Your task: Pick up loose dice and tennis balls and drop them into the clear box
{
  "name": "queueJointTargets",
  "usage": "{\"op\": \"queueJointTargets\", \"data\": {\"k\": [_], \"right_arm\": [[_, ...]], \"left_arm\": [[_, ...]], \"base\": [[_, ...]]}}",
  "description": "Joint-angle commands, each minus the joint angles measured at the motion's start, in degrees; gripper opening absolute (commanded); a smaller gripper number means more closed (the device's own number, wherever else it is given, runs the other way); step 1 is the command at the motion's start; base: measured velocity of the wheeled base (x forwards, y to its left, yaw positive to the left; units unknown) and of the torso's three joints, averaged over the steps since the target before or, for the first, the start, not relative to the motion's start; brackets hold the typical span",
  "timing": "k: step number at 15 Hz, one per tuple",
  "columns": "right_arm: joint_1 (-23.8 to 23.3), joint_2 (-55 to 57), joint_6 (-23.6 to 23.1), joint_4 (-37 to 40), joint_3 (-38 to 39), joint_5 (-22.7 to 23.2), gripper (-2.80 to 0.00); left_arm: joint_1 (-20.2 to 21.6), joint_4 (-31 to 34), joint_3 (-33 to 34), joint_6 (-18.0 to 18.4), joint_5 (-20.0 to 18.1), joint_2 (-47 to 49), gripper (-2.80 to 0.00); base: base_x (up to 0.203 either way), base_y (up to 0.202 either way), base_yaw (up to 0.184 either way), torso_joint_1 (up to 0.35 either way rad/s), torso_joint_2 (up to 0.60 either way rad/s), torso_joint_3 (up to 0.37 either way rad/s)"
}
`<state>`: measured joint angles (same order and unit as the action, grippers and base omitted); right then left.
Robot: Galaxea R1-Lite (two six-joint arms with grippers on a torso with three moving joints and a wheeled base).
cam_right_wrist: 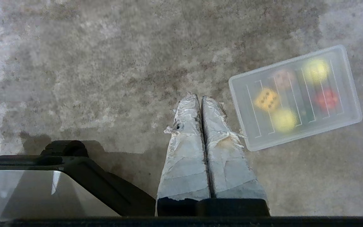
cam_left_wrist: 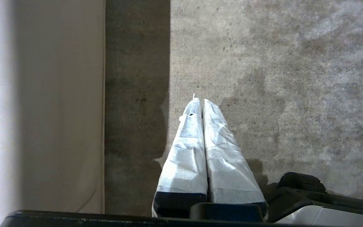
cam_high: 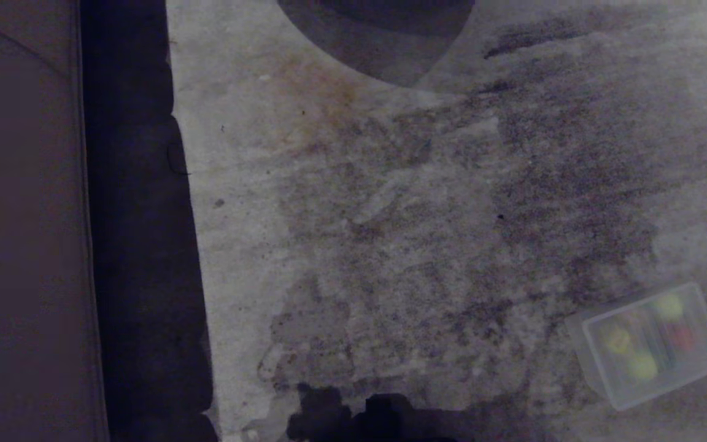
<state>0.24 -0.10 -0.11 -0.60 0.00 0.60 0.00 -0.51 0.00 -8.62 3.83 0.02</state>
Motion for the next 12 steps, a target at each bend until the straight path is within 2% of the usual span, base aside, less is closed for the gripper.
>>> {"op": "queueJointTargets", "data": {"k": [1,12], "right_arm": [[0.0,0.2,0.0,0.0,0.3,0.0,-2.80],[0.0,0.2,0.0,0.0,0.3,0.0,-2.80]], "left_arm": [[0.0,0.0,0.0,-0.1,0.0,0.0,-2.80],[0.0,0.0,0.0,-0.2,0.0,0.0,-2.80]], "base": [[0.000,0.000,0.000,0.003,0.00,0.141],[0.000,0.000,0.000,0.002,0.00,0.198]]}}
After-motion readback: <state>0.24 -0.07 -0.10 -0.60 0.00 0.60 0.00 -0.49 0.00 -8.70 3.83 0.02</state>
